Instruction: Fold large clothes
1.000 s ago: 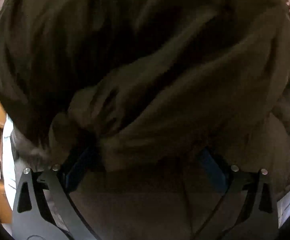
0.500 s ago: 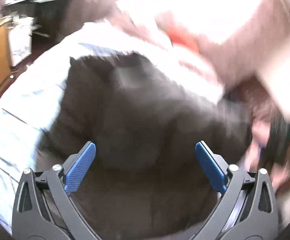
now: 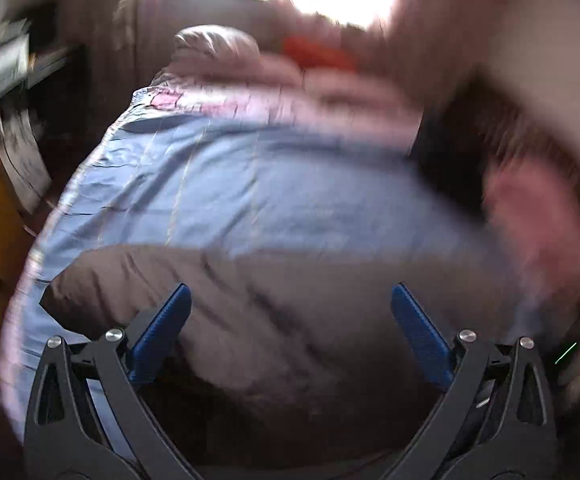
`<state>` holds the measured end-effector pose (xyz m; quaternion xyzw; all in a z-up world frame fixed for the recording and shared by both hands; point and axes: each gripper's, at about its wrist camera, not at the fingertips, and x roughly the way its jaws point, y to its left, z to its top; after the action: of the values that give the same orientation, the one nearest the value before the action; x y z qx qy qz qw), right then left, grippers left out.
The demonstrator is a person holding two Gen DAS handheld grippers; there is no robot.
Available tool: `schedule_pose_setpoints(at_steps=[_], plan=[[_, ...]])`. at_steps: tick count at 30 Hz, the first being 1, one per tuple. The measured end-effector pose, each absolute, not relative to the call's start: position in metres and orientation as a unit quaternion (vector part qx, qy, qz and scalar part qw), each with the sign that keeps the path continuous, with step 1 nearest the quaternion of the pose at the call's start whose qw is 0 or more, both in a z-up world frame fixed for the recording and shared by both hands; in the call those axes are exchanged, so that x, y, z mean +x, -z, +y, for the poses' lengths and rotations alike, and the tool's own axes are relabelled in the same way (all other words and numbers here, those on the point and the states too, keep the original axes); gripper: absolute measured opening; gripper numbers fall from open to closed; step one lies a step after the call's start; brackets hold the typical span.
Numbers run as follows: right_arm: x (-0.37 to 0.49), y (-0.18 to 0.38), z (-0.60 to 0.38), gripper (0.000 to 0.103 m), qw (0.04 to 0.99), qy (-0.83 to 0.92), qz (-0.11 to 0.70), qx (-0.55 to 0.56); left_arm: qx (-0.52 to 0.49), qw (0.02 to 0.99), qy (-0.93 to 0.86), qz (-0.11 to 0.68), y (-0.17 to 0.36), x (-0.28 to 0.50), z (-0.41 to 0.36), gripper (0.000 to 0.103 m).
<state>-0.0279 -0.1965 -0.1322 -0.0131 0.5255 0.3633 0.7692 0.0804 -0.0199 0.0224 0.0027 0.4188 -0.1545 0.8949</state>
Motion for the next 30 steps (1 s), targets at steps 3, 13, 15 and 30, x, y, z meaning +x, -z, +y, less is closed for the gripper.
schedule_pose_setpoints(at_steps=[3,13,15,30], plan=[[-0.041,0.136,-0.215,0.089,0.793,-0.264,0.548,-0.013,0.108,0.869,0.092,0.474,0.034,0.071,-0.051,0.101],[-0.092,0.030,-0.237,0.075,0.895,-0.152,0.416,0.050,0.023,0.830,0.066,0.554,0.081,0.041,-0.028,0.101],[-0.084,0.037,-0.212,0.072,0.879,-0.186,0.435,0.048,0.021,0.829,0.058,0.556,0.087,0.049,-0.022,0.101],[-0.062,0.192,-0.167,0.070,0.806,-0.055,0.581,-0.099,0.010,0.813,0.026,0.581,0.119,-0.014,-0.029,0.101]])
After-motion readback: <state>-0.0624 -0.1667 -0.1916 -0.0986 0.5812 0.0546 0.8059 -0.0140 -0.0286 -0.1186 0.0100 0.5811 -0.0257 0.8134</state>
